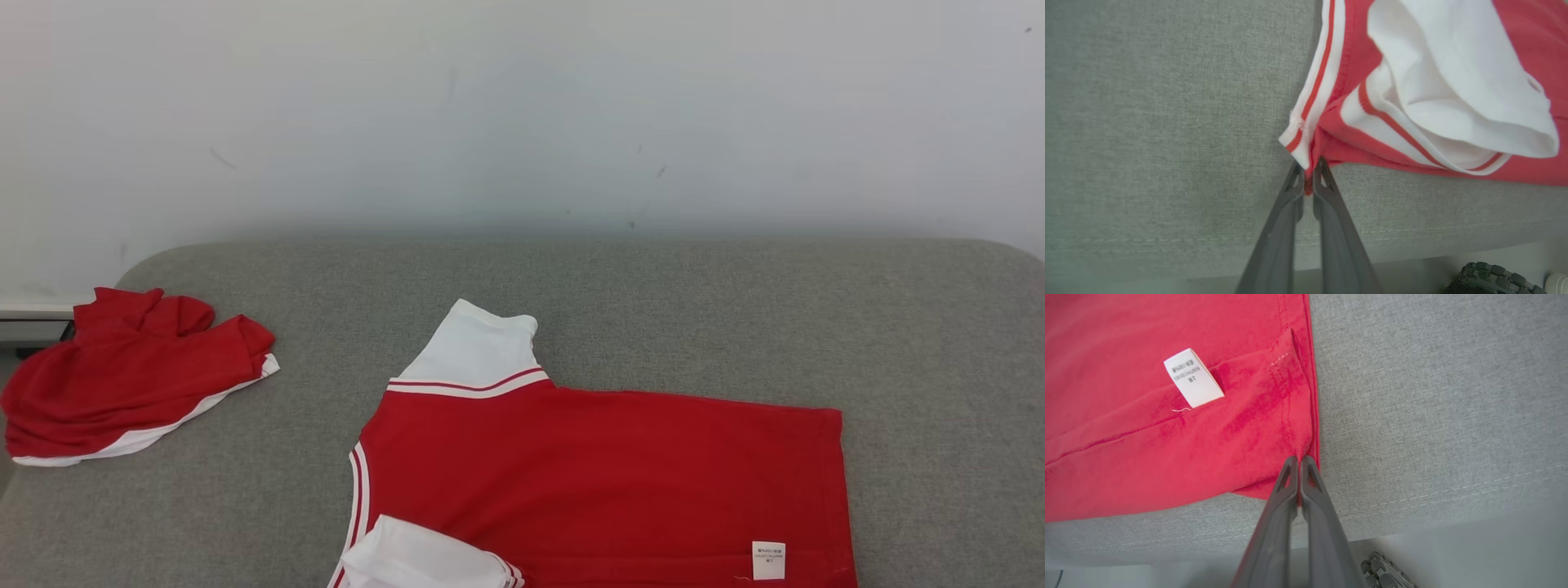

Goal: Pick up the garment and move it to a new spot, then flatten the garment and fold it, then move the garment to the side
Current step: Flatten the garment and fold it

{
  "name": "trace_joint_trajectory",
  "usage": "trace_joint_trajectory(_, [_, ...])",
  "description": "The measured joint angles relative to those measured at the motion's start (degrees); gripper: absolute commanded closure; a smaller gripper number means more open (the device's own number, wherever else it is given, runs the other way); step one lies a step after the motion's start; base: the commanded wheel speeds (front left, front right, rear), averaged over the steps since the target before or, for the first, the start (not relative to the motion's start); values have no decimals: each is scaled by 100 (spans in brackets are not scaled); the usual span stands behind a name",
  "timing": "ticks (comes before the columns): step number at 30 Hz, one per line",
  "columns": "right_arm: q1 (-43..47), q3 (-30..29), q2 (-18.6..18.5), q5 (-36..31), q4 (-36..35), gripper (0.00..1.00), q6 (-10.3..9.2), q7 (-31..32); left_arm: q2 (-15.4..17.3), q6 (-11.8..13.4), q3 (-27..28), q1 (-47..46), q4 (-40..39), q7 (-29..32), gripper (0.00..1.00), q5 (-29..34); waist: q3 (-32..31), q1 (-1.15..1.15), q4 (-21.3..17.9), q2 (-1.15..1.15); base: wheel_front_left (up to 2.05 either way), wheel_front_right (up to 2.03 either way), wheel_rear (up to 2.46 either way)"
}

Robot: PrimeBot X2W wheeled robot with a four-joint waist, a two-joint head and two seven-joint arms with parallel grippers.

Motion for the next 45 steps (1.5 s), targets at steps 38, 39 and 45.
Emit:
trace_joint_trajectory(38, [-1283,332,160,-910,-469,0,-156,-1693,-89,538,899,-436,-1852,-1006,0,-146,-398,1,219,0,0,0,0])
trace_joint_trajectory(39, [-1305,336,163,-911,-433,0,-159,-1771,-87,555,893,-417,-1855,-1031,0,-123,-409,1,203,0,0,0,0])
trace_joint_trajectory(45, [-1353,303,177,-960,-252,0,-162,-2204,-51,564,887,-87,-1824,-1083,0,-76,-459,1,89,0,0,0,0])
